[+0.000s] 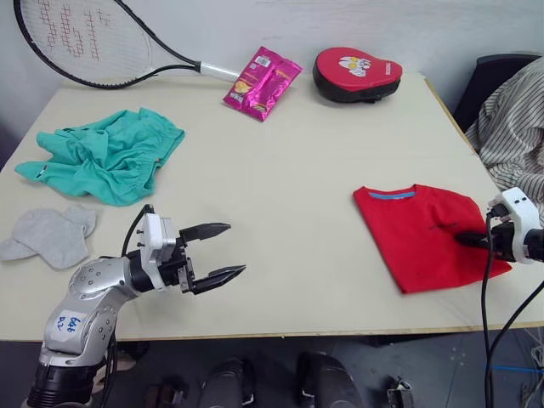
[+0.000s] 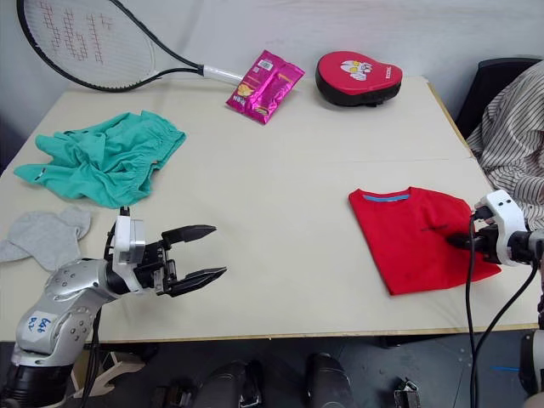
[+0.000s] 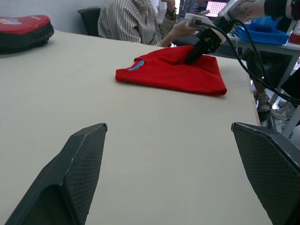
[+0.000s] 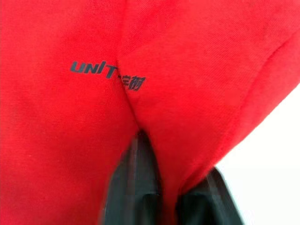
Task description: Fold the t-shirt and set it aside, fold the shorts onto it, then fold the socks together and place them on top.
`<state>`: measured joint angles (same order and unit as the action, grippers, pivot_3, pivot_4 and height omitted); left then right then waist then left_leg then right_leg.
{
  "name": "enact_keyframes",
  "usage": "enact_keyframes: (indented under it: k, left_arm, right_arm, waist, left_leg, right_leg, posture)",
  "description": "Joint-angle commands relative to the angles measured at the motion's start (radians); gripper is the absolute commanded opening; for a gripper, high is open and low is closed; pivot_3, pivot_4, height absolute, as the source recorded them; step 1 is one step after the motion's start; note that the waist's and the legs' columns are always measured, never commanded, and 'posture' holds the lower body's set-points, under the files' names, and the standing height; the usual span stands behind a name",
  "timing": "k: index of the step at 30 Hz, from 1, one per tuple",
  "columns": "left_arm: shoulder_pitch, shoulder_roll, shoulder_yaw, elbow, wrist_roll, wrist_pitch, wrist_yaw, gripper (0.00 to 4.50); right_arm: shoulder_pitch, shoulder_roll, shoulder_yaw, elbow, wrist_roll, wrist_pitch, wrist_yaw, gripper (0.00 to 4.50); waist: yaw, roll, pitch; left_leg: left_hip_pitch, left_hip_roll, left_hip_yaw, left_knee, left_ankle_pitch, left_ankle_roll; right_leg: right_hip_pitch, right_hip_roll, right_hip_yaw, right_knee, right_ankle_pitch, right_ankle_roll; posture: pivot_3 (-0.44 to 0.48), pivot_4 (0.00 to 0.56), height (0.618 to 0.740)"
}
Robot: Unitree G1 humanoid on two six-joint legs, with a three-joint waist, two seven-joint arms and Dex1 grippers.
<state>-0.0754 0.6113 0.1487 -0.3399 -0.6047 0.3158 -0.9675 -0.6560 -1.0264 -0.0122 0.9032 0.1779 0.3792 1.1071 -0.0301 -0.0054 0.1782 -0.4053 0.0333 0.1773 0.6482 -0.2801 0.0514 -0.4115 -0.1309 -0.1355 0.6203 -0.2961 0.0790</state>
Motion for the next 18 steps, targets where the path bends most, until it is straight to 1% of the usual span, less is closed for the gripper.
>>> enact_keyframes:
  k: [1,3,4,6,8,9,11,13,15,18]
  left_arm:
    - [-0.005,0.008,0.019,-0.006,0.016,-0.035,0.004,4.50]
    - [-0.019,0.009,0.024,0.019,0.012,-0.037,-0.001,4.50]
    - [-0.028,0.002,0.036,0.043,0.013,-0.045,0.008,4.50]
    - [-0.039,0.005,0.054,0.097,0.024,-0.067,0.006,4.50]
    - [-0.041,0.014,0.063,0.144,0.050,-0.117,-0.016,4.50]
    - [-0.042,0.023,0.066,0.162,0.064,-0.141,-0.030,4.50]
    - [-0.047,0.041,0.072,0.195,0.085,-0.176,-0.051,4.50]
    - [-0.053,0.047,0.082,0.235,0.099,-0.198,-0.046,4.50]
    - [-0.057,0.046,0.095,0.269,0.110,-0.218,-0.035,4.50]
    - [-0.047,0.044,0.121,0.297,0.112,-0.225,-0.014,4.50]
  right_arm:
    - [0.085,-0.033,-0.032,-0.051,-0.030,-0.138,-0.007,1.78]
    - [0.120,-0.073,-0.067,-0.076,-0.040,-0.234,-0.028,2.40]
    - [0.131,-0.093,-0.093,-0.092,-0.036,-0.287,-0.034,2.79]
    - [0.141,-0.117,-0.162,-0.146,-0.004,-0.360,-0.053,3.46]
    - [0.153,-0.116,-0.230,-0.220,0.032,-0.419,-0.065,4.19]
    - [0.179,-0.120,-0.253,-0.293,0.047,-0.415,-0.056,4.48]
    - [0.249,-0.112,-0.294,-0.497,0.093,-0.384,-0.030,4.48]
    - [0.299,-0.046,-0.308,-0.719,0.159,-0.323,-0.067,4.48]
    - [0.337,0.021,-0.289,-0.861,0.180,-0.287,-0.112,4.48]
    - [0.374,0.120,-0.224,-0.982,0.157,-0.296,-0.154,4.48]
  waist:
    - [0.002,0.000,0.000]
    - [0.005,0.000,0.000]
    - [0.006,0.001,0.001]
    - [0.005,0.004,0.002]
    - [0.002,0.007,0.003]
    - [-0.001,0.007,0.004]
    - [-0.001,0.007,0.004]
    - [-0.001,0.007,0.004]
    - [0.001,0.006,0.004]
    - [0.005,0.005,0.005]
  left_leg:
    - [0.000,0.000,0.000,0.000,0.000,-0.001]
    - [0.000,0.000,0.000,0.000,-0.002,-0.003]
    - [0.000,0.000,0.000,0.000,-0.002,-0.004]
    - [0.000,-0.001,0.000,0.000,-0.002,-0.004]
    - [0.000,-0.001,0.000,0.000,-0.002,-0.004]
    - [0.000,-0.001,0.000,0.000,-0.002,-0.003]
    - [0.000,0.001,0.000,-0.001,0.000,-0.002]
    - [0.001,0.004,0.000,-0.001,0.000,-0.003]
    - [0.002,0.005,0.000,0.000,0.000,-0.004]
    - [0.001,0.004,-0.001,-0.001,-0.001,-0.006]
  right_leg:
    - [0.000,0.000,0.000,0.000,0.000,0.000]
    - [0.000,0.000,0.000,0.000,0.000,0.000]
    - [0.000,0.000,0.000,0.000,0.000,0.000]
    - [0.000,-0.001,0.000,0.000,0.000,0.000]
    - [0.000,-0.001,0.000,0.001,0.000,0.000]
    - [0.000,0.000,0.000,0.001,0.000,0.000]
    - [-0.001,0.001,0.000,0.001,0.000,-0.001]
    - [-0.001,0.003,0.000,0.001,-0.001,-0.002]
    - [0.000,0.004,0.000,0.001,-0.001,-0.002]
    - [0.000,0.003,0.000,0.002,-0.001,-0.002]
  posture:
    - [0.000,0.150,0.740]
    - [0.000,0.150,0.740]
    - [0.000,0.150,0.740]
    - [0.000,0.150,0.740]
    - [0.000,0.150,0.740]
    - [0.000,0.150,0.740]
    - [0.000,0.150,0.740]
    - [0.000,0.150,0.740]
    - [0.000,0.150,0.740]
    - [0.000,0.150,0.740]
